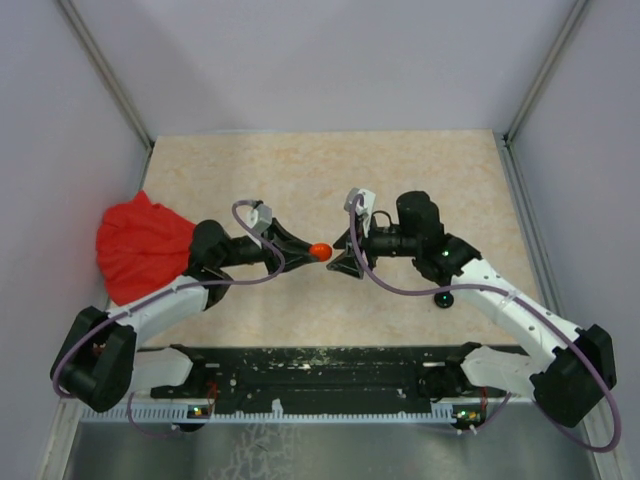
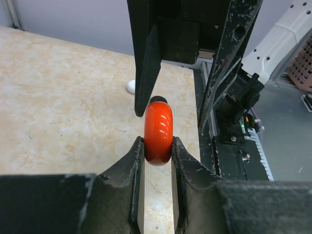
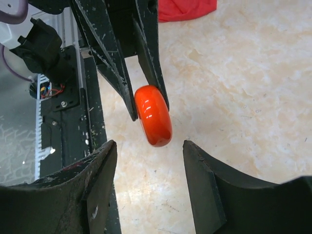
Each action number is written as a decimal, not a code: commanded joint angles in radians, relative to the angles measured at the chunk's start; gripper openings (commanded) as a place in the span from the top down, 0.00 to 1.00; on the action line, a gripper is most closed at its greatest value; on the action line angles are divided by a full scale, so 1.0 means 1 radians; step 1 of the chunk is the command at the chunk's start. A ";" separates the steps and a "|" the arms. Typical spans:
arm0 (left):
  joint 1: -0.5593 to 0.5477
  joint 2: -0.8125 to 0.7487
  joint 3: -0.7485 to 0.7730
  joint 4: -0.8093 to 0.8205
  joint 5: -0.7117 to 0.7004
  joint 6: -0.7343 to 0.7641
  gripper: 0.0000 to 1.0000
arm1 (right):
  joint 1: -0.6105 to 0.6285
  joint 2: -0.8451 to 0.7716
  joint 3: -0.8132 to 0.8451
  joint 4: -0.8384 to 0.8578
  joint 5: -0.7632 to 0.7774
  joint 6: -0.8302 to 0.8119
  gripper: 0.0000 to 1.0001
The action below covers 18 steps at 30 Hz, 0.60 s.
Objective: Insert the wireless bluetooth earbuds into the charging case
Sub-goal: Place the charging case at the center of the board.
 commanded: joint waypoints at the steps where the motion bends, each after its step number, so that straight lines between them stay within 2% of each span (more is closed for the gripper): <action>1: 0.006 -0.013 0.037 -0.047 0.076 0.017 0.99 | 0.018 0.000 0.017 0.073 -0.034 -0.048 0.43; 14: 0.006 0.009 0.051 -0.013 0.143 -0.017 0.99 | 0.066 0.047 0.030 0.080 -0.071 -0.062 0.50; 18: 0.005 0.017 0.059 -0.008 0.168 -0.028 0.99 | 0.070 0.053 0.032 0.095 -0.061 -0.050 0.60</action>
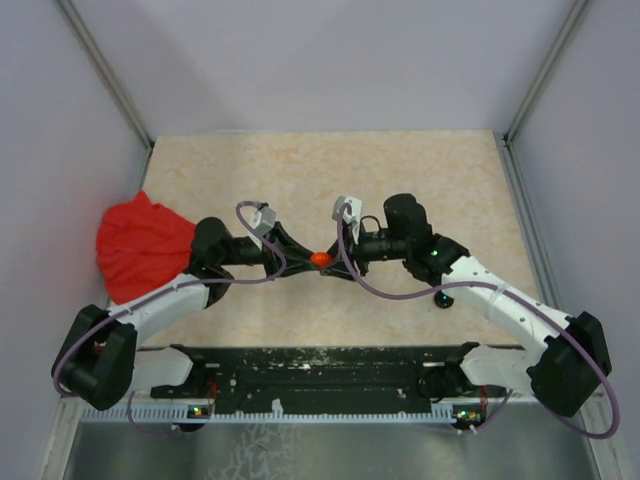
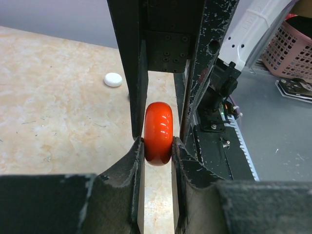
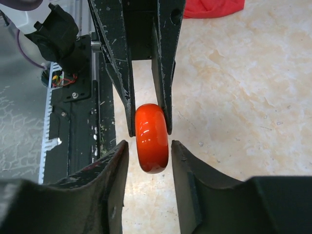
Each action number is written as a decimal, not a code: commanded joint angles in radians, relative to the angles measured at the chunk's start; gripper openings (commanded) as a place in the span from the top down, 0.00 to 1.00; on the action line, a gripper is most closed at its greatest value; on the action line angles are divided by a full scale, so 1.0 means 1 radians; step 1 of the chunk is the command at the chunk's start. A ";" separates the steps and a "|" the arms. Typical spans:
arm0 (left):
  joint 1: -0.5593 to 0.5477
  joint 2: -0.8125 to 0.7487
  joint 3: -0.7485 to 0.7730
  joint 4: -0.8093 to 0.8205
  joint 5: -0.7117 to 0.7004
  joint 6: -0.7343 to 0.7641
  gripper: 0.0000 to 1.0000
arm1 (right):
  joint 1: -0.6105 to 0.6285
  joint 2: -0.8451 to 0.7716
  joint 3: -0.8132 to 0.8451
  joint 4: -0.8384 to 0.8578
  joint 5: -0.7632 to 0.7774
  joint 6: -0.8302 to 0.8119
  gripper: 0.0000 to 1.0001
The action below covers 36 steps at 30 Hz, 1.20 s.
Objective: Insert the wireless bluetooth earbuds into the charging case
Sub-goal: Place the charging case at the center of the board.
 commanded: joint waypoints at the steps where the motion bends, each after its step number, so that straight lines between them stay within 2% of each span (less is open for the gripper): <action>1: 0.006 0.008 0.038 0.033 0.049 -0.017 0.99 | 0.012 -0.001 0.032 0.068 -0.011 -0.002 0.63; 4: 0.006 0.002 0.043 0.010 0.046 -0.007 0.99 | 0.011 -0.008 0.032 0.067 -0.014 0.003 0.73; 7: 0.006 -0.012 0.056 -0.052 0.028 0.021 0.99 | 0.011 -0.016 0.034 0.064 -0.013 0.011 0.91; 9: 0.006 -0.022 0.069 -0.108 0.012 0.050 0.93 | 0.012 -0.022 0.037 0.065 -0.013 0.016 1.00; 16: 0.008 -0.085 0.109 -0.343 -0.060 0.173 0.62 | 0.011 -0.051 0.031 0.072 0.016 0.048 1.00; 17: 0.009 -0.106 0.117 -0.387 -0.091 0.197 0.49 | 0.011 -0.052 0.031 0.073 0.047 0.063 1.00; 18: 0.010 -0.122 0.125 -0.430 -0.120 0.224 0.31 | 0.010 -0.053 0.027 0.073 0.086 0.081 1.00; 19: 0.011 -0.137 0.134 -0.484 -0.162 0.247 0.22 | 0.008 -0.053 0.024 0.072 0.117 0.099 1.00; 22: 0.013 -0.190 0.155 -0.619 -0.331 0.289 0.15 | -0.015 -0.051 0.006 0.067 0.194 0.171 1.00; 32: 0.015 -0.318 0.195 -0.852 -0.869 0.381 0.00 | -0.206 -0.064 -0.139 0.009 0.481 0.536 1.00; 36: 0.015 -0.325 0.194 -0.887 -1.046 0.423 0.00 | -0.295 -0.080 -0.216 -0.037 0.575 0.643 1.00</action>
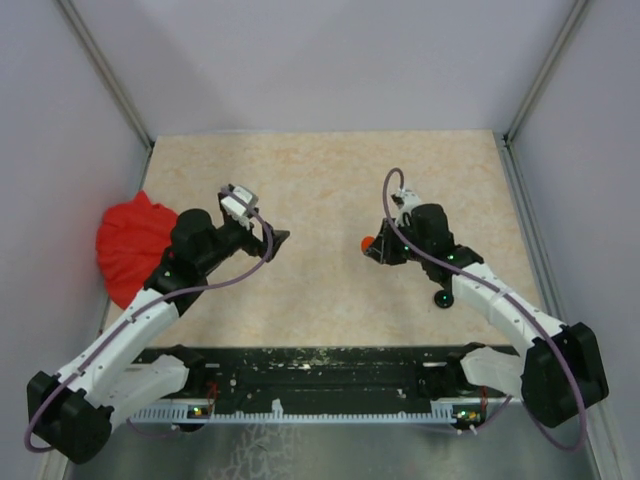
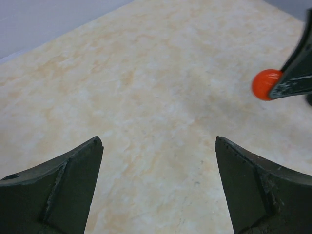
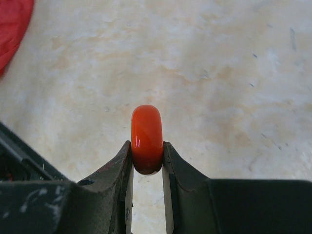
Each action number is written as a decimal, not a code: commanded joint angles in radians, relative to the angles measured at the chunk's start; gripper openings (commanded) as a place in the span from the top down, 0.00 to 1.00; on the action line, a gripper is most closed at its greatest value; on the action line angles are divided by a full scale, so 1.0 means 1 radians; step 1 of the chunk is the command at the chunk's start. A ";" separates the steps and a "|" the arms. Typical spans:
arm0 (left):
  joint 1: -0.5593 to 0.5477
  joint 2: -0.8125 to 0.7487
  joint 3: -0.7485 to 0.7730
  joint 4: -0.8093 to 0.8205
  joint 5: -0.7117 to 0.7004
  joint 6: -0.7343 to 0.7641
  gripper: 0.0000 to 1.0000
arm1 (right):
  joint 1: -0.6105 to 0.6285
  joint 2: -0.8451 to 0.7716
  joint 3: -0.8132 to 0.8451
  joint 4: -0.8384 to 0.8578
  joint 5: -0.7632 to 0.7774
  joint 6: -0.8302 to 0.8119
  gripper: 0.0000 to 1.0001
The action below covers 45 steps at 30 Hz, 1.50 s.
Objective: Insert the wireless bluetooth earbuds into the charging case
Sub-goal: Place the charging case at the center of the board.
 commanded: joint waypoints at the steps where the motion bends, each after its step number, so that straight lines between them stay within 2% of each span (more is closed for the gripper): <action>1: 0.007 -0.014 0.027 -0.090 -0.266 0.065 0.00 | -0.097 -0.056 -0.066 -0.029 0.143 0.191 1.00; 6: 0.031 -0.021 0.017 -0.090 -0.219 0.072 0.00 | -0.243 -0.092 -0.164 -0.059 0.215 0.286 1.00; 9: 0.057 -0.031 0.008 -0.067 -0.181 0.050 0.00 | -0.303 -0.117 -0.215 -0.054 0.290 0.315 1.00; 12: 0.097 -0.038 0.000 -0.053 -0.128 0.013 0.00 | -0.353 -0.105 -0.250 -0.043 0.296 0.349 1.00; 17: 0.147 -0.044 -0.007 -0.038 -0.058 -0.021 0.00 | -0.369 -0.082 -0.282 -0.053 0.381 0.379 1.00; 25: 0.162 -0.064 -0.017 -0.023 -0.042 -0.031 0.00 | -0.369 -0.060 -0.330 -0.024 0.443 0.404 0.99; 27: 0.163 -0.070 -0.019 -0.021 -0.044 -0.033 0.00 | -0.368 -0.060 -0.332 -0.023 0.455 0.404 0.92; 30: 0.164 -0.079 -0.023 -0.016 -0.043 -0.037 0.00 | -0.369 -0.071 -0.331 -0.037 0.470 0.394 0.88; 33: 0.163 -0.087 -0.024 -0.010 -0.041 -0.043 0.00 | -0.369 -0.106 -0.332 -0.052 0.471 0.387 0.73; 36: 0.163 -0.098 -0.025 -0.007 -0.037 -0.050 0.00 | -0.369 -0.170 -0.323 -0.073 0.473 0.378 0.59; 41: 0.163 -0.124 -0.029 -0.003 -0.040 -0.059 0.00 | -0.369 -0.285 -0.270 -0.161 0.491 0.343 0.43; 45: 0.163 -0.159 -0.036 0.000 -0.049 -0.062 0.00 | -0.369 -0.387 -0.211 -0.231 0.501 0.309 0.35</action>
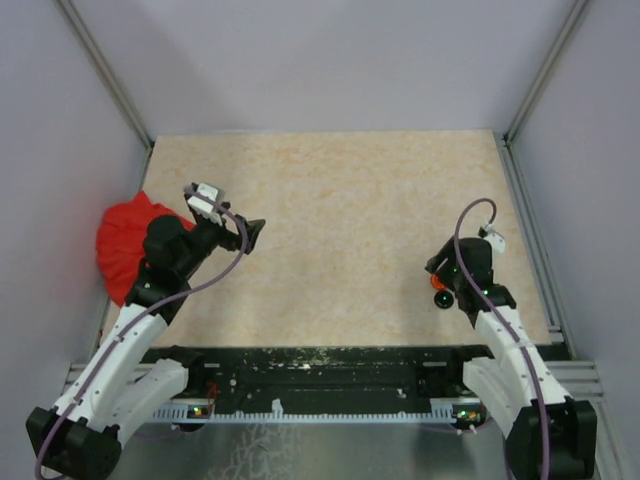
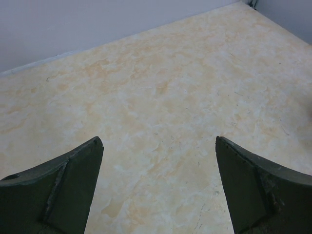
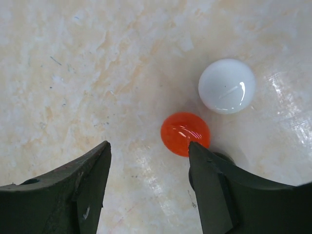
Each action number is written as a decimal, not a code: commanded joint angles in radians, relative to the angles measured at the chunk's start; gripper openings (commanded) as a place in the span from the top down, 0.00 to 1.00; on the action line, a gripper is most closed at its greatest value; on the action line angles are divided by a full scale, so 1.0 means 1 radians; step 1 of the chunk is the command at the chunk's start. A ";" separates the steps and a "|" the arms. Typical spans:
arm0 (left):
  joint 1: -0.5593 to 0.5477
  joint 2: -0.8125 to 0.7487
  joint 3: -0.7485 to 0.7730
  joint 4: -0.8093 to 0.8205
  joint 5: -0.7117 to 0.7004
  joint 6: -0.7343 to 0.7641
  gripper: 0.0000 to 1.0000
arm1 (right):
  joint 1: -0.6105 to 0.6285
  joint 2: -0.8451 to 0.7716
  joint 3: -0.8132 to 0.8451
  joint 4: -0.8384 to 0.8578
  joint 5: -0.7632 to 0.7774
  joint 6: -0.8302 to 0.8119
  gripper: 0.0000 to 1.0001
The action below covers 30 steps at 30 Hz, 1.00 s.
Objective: Insert the wireless bluetooth earbuds into the charging case
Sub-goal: Place the charging case at the center of the board, then reset both arms
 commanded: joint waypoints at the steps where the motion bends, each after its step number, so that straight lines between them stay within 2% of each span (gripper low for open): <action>1: 0.006 -0.049 -0.018 0.032 -0.002 -0.019 0.00 | -0.007 -0.112 0.117 -0.072 0.037 -0.056 0.31; 3: 0.006 -0.066 -0.022 0.037 -0.006 -0.023 0.00 | -0.007 -0.158 0.152 -0.103 0.041 -0.078 0.25; 7: 0.006 -0.105 -0.032 0.055 -0.031 -0.036 0.00 | -0.008 -0.244 0.223 -0.142 0.033 -0.146 0.24; 13: 0.005 -0.199 -0.033 0.047 -0.187 -0.060 0.00 | -0.007 -0.354 0.337 -0.147 0.058 -0.308 0.14; 18: 0.006 -0.345 -0.096 0.093 -0.314 -0.032 0.02 | -0.007 -0.393 0.407 -0.156 0.122 -0.421 0.13; 23: 0.006 -0.384 -0.122 0.123 -0.395 -0.013 0.02 | -0.007 -0.447 0.385 -0.132 0.113 -0.459 0.11; 30: 0.006 -0.358 -0.150 0.145 -0.413 -0.012 0.02 | -0.001 -0.500 0.343 -0.097 0.111 -0.478 0.11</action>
